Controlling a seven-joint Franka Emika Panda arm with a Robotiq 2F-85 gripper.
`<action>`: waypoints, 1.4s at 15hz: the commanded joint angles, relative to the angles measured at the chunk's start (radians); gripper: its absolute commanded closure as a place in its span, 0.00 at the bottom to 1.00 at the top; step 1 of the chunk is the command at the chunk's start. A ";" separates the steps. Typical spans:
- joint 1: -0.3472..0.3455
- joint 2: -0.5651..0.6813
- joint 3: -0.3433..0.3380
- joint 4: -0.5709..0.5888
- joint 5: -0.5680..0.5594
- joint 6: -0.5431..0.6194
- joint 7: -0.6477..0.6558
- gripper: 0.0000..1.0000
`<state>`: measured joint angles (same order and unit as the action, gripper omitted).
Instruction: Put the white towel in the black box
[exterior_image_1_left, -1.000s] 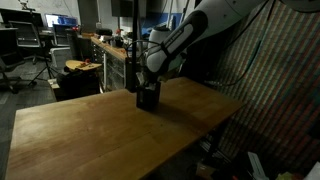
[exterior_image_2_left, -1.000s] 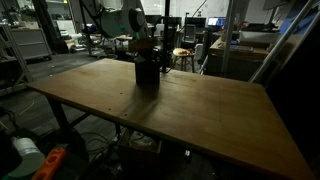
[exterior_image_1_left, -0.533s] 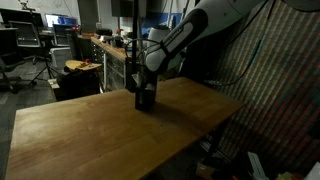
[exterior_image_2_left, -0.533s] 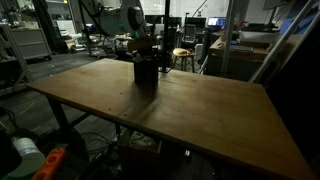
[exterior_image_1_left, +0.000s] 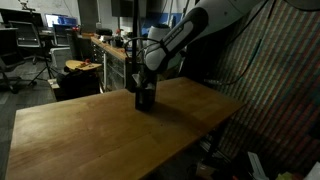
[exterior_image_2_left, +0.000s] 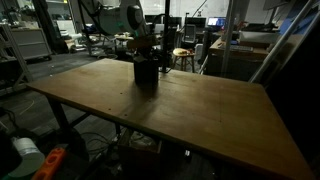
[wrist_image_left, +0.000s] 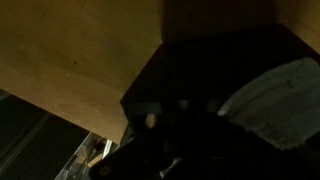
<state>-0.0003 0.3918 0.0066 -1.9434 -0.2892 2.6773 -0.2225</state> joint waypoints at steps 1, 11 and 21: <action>0.019 -0.032 -0.016 -0.007 -0.010 0.016 0.028 0.95; 0.041 -0.097 -0.029 -0.012 -0.040 0.001 0.057 0.94; 0.044 -0.127 -0.041 -0.034 -0.068 0.001 0.087 0.08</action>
<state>0.0250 0.3051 -0.0138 -1.9503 -0.3272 2.6773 -0.1717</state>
